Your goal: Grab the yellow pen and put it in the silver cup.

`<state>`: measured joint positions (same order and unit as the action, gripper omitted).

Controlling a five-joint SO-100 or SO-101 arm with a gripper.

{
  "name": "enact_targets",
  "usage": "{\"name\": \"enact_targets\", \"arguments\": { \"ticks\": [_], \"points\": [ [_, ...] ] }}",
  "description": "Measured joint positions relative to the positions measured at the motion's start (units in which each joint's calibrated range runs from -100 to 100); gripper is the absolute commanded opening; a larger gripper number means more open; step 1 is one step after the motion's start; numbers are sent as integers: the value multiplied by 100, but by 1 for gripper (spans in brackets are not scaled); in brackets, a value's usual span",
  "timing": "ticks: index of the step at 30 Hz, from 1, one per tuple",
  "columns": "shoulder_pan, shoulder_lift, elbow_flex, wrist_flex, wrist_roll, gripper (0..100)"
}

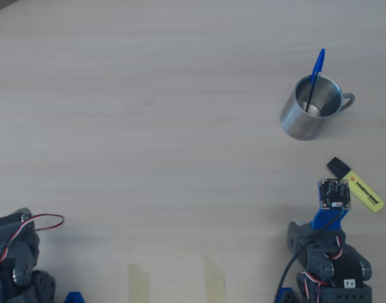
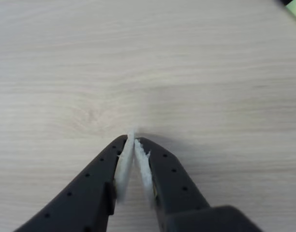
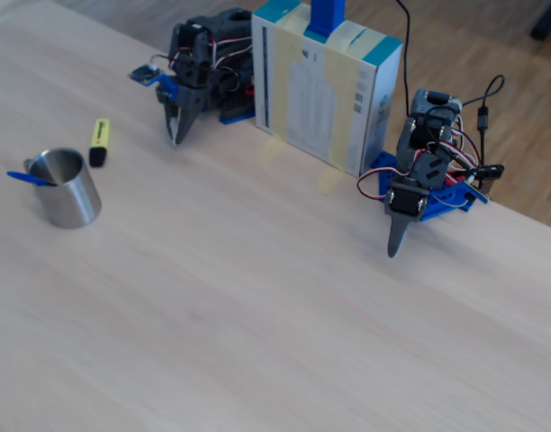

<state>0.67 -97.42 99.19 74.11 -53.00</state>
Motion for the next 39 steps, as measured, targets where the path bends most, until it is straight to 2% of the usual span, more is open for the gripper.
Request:
{"name": "enact_targets", "arguments": {
  "ticks": [5, 13, 17, 29, 39],
  "points": [
    [0, 0, 0, 0, 0, 4],
    [-8, 50, 0, -294, -21, 30],
    [0, 409, -54, -387, -21, 37],
    [8, 2384, -2029, -311, 10, 38],
    [8, 3902, -3616, -193, 712, 38]
  ]
}}
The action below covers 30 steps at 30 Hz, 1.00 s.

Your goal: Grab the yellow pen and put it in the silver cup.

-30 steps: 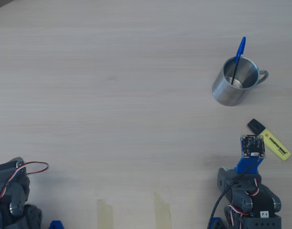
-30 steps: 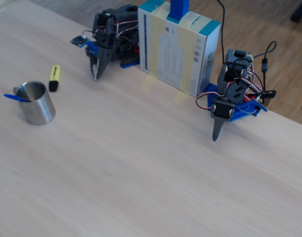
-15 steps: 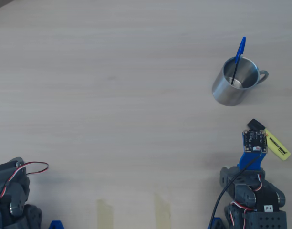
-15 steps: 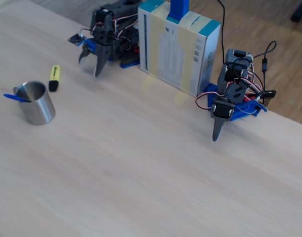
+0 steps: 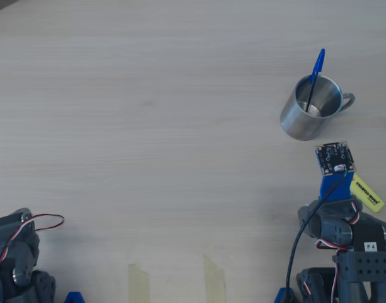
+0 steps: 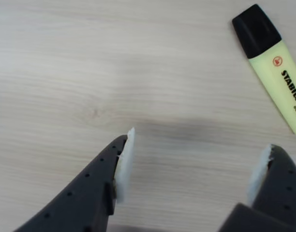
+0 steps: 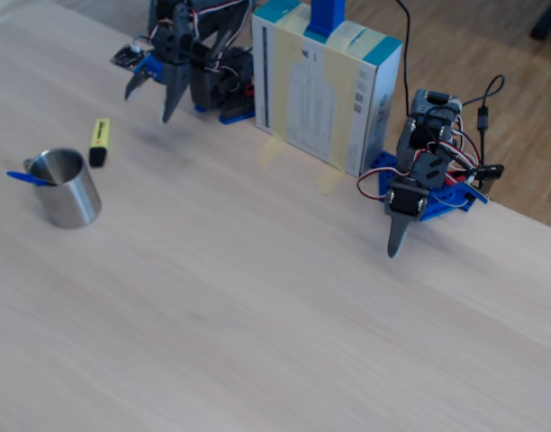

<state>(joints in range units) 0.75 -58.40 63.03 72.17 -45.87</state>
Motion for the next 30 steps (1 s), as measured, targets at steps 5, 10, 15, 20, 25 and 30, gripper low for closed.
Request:
{"name": "enact_targets", "arguments": {
  "ticks": [5, 10, 15, 20, 25, 30],
  "points": [
    [435, 475, -559, 101, 472, 38],
    [911, 984, -1262, 378, 892, 38],
    [995, 1517, -1849, 513, 1215, 38],
    [1037, 2226, -2245, 513, 1456, 38],
    [1037, 2910, -2633, 513, 1676, 38],
    [1037, 3501, -2922, 513, 1876, 38]
  ]
}}
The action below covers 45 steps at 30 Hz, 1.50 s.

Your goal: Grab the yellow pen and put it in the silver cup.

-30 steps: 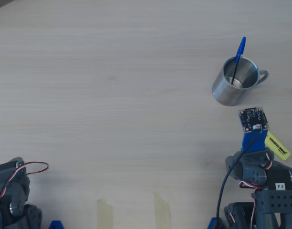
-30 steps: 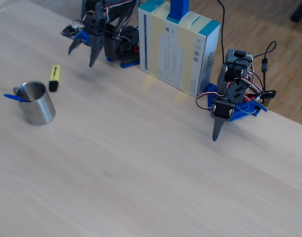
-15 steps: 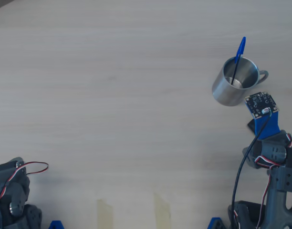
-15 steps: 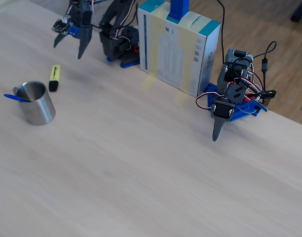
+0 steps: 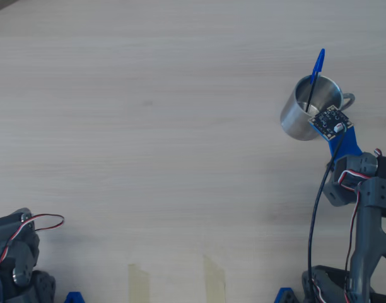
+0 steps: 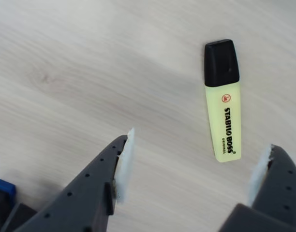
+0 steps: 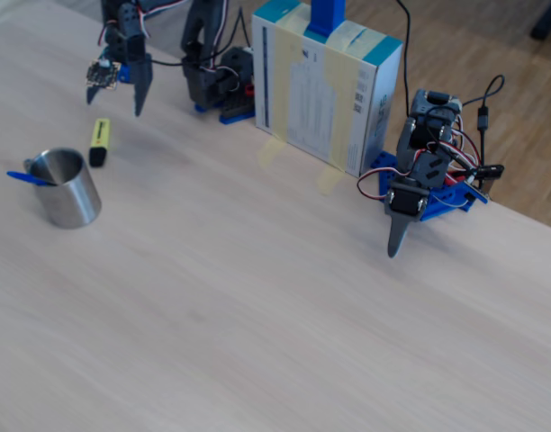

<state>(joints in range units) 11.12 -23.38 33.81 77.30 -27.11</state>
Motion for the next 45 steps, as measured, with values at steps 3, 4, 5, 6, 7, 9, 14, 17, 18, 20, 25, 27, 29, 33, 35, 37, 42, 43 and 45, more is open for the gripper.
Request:
{"name": "enact_targets", "arguments": {
  "ticks": [3, 4, 5, 6, 7, 9, 14, 17, 18, 20, 25, 27, 29, 33, 35, 37, 42, 43, 45],
  "points": [
    [0, 325, -180, 0, 97, 38],
    [0, 425, -234, 0, 133, 38],
    [0, 517, -298, 0, 164, 38],
    [8, 625, -343, 0, 195, 38],
    [84, 734, -379, 0, 210, 38],
    [293, 909, -379, 0, 241, 38],
    [594, 1301, -379, 0, 379, 38],
    [836, 1501, -379, 0, 400, 38],
    [903, 1559, -379, 0, 405, 38],
    [962, 1676, -379, 0, 420, 38],
    [1179, 1984, -388, -17, 446, 38],
    [1313, 2101, -388, -67, 446, 38],
    [1371, 2176, -388, -101, 446, 38],
    [1547, 2284, -604, -101, 446, 38],
    [1572, 2334, -712, -101, 446, 38],
    [1597, 2376, -812, -101, 446, 38],
    [1664, 2384, -1154, -34, 492, 38],
    [1639, 2384, -1244, -25, 543, 38],
    [1639, 2384, -1389, -25, 625, 38]
  ]
}}
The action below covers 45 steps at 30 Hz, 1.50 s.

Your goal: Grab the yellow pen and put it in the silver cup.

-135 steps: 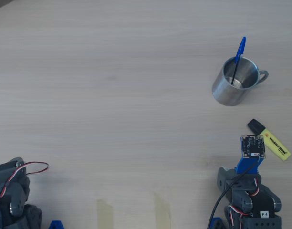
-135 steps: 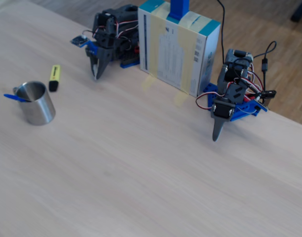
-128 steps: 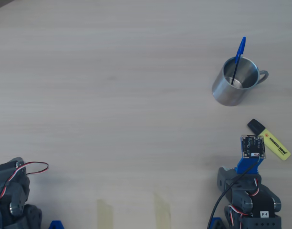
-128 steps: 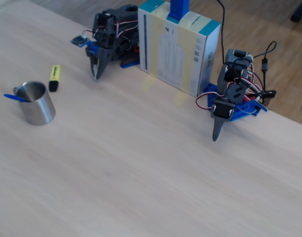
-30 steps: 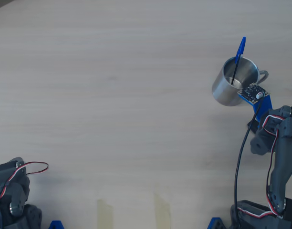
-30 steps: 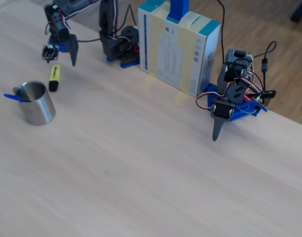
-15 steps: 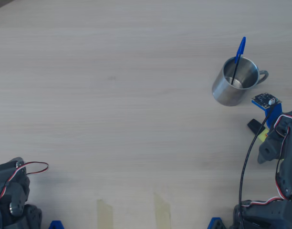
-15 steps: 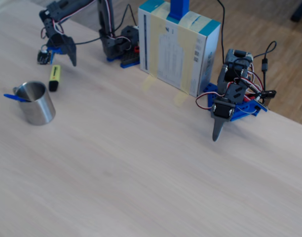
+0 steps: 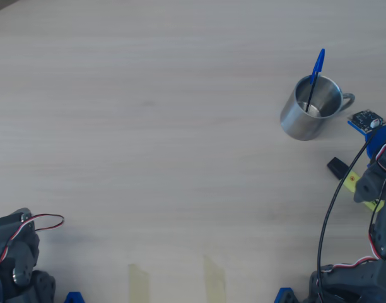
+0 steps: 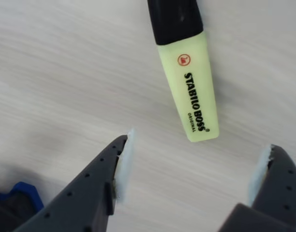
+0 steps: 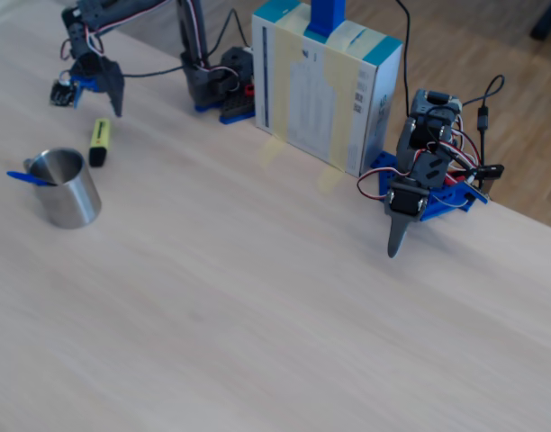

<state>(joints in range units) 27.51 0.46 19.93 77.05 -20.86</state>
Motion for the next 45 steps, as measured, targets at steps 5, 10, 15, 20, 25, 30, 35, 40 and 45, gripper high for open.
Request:
{"name": "enact_targets", "arguments": {
  "ticks": [5, 10, 15, 20, 25, 30, 35, 40, 45],
  "points": [
    [33, 8, -271, 0, 246, 38],
    [-192, 8, -496, 0, 513, 38],
    [-418, 8, -496, -8, 559, 37],
    [-928, 108, -496, -50, 589, 37],
    [-1145, 509, -496, -84, 589, 37],
    [-1171, 875, -595, -168, 589, 37],
    [-1145, 1217, -613, -261, 589, 37],
    [-1137, 1484, -613, -395, 584, 37],
    [-1137, 1717, -586, -656, 564, 37]
  ]
}}
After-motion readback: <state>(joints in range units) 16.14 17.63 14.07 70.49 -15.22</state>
